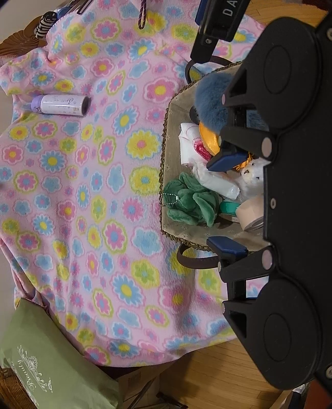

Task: Organize soft objects

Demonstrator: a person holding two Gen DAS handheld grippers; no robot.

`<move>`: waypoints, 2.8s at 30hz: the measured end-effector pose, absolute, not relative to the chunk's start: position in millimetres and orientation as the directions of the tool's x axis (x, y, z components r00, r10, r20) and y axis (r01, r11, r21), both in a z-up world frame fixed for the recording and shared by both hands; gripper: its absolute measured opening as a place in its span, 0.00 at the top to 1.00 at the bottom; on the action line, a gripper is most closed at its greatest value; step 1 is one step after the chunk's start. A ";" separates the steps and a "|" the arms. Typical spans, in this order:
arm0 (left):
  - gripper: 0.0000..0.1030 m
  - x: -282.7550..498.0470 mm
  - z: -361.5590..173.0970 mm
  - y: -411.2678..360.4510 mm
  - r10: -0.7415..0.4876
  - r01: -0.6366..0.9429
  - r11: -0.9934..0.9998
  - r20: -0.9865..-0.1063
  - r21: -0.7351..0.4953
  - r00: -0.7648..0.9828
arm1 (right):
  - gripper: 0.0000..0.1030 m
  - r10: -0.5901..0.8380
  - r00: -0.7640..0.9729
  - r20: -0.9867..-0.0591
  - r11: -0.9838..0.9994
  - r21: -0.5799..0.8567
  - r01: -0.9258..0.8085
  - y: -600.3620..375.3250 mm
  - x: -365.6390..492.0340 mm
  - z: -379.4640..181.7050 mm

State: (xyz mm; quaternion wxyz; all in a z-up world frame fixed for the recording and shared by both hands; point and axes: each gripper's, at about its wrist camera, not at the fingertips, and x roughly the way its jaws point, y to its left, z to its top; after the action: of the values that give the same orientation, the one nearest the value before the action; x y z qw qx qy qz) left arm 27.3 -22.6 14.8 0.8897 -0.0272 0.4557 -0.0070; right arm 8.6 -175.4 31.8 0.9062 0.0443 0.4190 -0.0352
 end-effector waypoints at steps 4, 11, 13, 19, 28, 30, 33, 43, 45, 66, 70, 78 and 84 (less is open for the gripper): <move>0.47 27.3 14.9 -22.8 -0.040 -0.010 0.998 -0.811 -0.057 0.583 | 0.31 -0.022 0.649 -0.760 0.995 0.045 0.086 -172.7 6.0 33.3; 0.47 26.8 14.6 -23.7 -0.039 -0.011 0.998 -0.812 -0.055 0.583 | 0.30 -0.015 0.643 -0.766 0.996 0.046 0.078 -173.3 7.4 32.7; 0.47 26.6 14.7 -23.6 -0.039 -0.010 0.998 -0.812 -0.055 0.583 | 0.30 -0.013 0.640 -0.769 0.996 0.048 0.077 -173.8 7.2 32.2; 0.47 26.6 14.6 -23.5 -0.039 -0.011 0.998 -0.812 -0.056 0.583 | 0.29 -0.009 0.636 -0.772 0.996 0.048 0.071 -174.0 6.8 31.6; 0.47 26.5 14.3 -23.5 -0.040 -0.010 0.998 -0.812 -0.056 0.582 | 0.29 -0.007 0.635 -0.773 0.997 0.048 0.069 -173.9 6.6 31.0; 0.47 26.5 14.1 -24.0 -0.040 -0.010 0.998 -0.812 -0.056 0.582 | 0.29 -0.007 0.635 -0.773 0.996 0.047 0.069 -173.9 6.5 31.0; 0.47 26.6 14.0 -24.0 -0.040 -0.010 0.998 -0.813 -0.056 0.582 | 0.29 -0.007 0.634 -0.773 0.996 0.047 0.069 -173.6 6.2 30.5; 0.47 26.6 14.0 -24.3 -0.039 -0.012 0.998 -0.812 -0.056 0.582 | 0.27 -0.007 0.634 -0.773 0.997 0.046 0.067 -173.7 5.1 28.1; 0.47 26.6 14.1 -24.0 -0.040 -0.010 0.998 -0.812 -0.056 0.582 | 0.27 -0.006 0.633 -0.774 0.997 0.047 0.066 -173.4 4.9 27.8; 0.47 26.5 14.0 -24.5 -0.040 -0.010 0.998 -0.813 -0.056 0.582 | 0.27 -0.005 0.633 -0.774 0.997 0.047 0.066 -173.5 5.0 27.7; 0.47 26.5 14.1 -24.3 -0.040 -0.009 0.998 -0.813 -0.056 0.581 | 0.26 -0.005 0.633 -0.774 0.997 0.047 0.066 -173.9 5.4 27.9; 0.47 26.3 14.3 -24.9 -0.040 -0.010 0.998 -0.812 -0.057 0.582 | 0.26 -0.005 0.633 -0.774 0.997 0.047 0.066 -173.9 5.3 27.8; 0.47 26.6 14.6 -24.9 -0.040 -0.010 0.998 -0.813 -0.056 0.581 | 0.26 -0.005 0.632 -0.775 0.997 0.047 0.066 -174.1 5.6 28.1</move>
State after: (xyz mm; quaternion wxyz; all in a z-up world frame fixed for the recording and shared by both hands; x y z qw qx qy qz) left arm 26.6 -24.9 14.6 0.8887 -0.0274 0.4576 -0.0082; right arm 5.6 -174.1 28.1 0.9027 0.0356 0.4284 -0.0198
